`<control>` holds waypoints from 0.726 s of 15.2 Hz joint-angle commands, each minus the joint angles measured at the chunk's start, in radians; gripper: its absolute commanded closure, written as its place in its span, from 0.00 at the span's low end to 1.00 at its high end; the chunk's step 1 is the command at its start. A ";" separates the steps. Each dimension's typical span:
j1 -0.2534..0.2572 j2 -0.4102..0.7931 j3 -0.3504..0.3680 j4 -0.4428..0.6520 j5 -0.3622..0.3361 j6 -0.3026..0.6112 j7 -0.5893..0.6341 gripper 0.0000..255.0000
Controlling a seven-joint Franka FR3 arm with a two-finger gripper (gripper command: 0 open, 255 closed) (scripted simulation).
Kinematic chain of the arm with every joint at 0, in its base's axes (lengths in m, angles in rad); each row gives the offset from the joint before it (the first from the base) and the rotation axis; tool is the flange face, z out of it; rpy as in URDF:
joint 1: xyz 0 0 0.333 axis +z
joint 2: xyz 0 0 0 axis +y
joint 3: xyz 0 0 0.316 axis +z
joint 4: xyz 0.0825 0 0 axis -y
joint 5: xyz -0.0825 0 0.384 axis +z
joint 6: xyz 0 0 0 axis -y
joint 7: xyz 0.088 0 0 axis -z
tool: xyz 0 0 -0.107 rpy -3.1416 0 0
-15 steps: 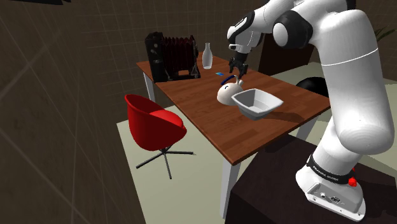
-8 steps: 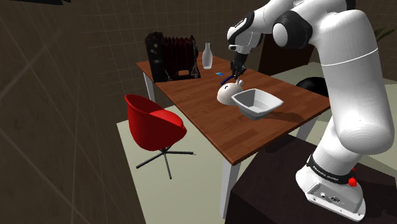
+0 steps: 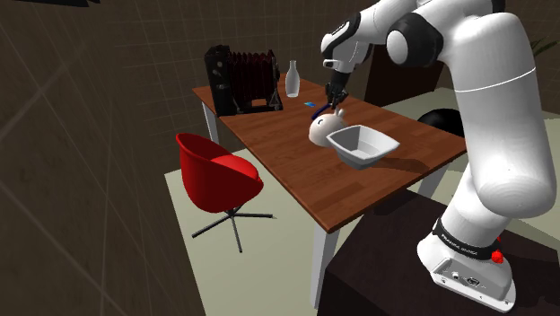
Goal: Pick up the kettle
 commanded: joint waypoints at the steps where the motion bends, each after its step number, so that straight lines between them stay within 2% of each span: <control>1: 0.004 -0.012 -0.007 0.013 -0.011 -0.019 0.010 1.00; 11: 0.008 -0.052 -0.033 0.093 -0.057 -0.124 0.052 1.00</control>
